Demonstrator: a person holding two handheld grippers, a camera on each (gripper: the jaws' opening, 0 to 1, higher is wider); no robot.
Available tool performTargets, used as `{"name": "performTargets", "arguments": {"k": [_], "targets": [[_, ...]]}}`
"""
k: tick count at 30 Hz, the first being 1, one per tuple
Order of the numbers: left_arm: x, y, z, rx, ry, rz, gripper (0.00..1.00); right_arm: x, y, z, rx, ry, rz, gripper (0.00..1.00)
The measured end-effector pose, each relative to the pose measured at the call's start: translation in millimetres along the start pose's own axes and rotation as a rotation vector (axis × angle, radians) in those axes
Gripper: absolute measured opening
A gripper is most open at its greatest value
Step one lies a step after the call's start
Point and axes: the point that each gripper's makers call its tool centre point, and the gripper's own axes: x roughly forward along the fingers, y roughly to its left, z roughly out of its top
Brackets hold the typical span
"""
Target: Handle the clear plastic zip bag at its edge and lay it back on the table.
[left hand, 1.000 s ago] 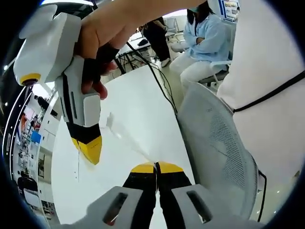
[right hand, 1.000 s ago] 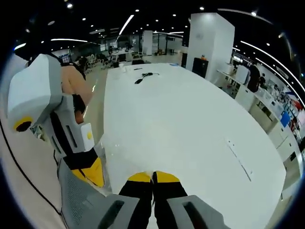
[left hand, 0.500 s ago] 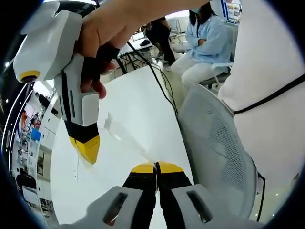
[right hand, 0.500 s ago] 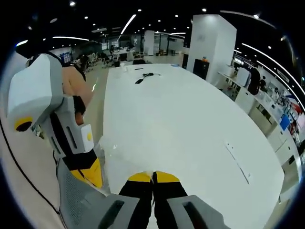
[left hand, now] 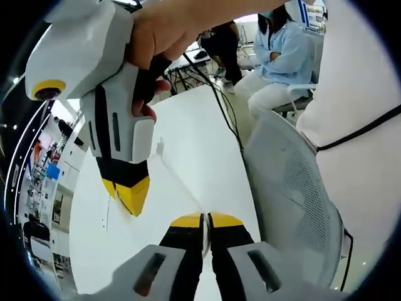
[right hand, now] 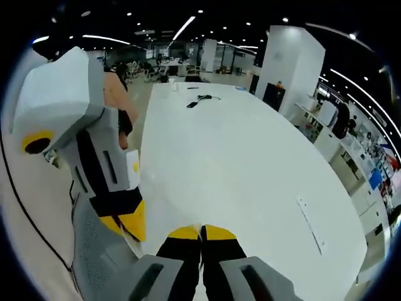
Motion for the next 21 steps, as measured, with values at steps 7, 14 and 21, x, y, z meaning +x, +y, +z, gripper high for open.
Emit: {"name": "performTargets", "arguments": {"k": [7,14,21], "targets": [[-6,6.9,4.4,-0.025,-0.027,0.022,0.03,-1,-1,0.8,-0.037,0.009,-0.001,0.0],[-13,13.8,10.1,-0.062,-0.06,0.042,0.06,-2,-3,-1.0,-0.055,0.02,-0.001,0.0],[-24,21.7,11.3,-0.11,-0.1,0.078,0.08,-4,-9,-5.6,-0.064,0.028,-0.007,0.0]]}}
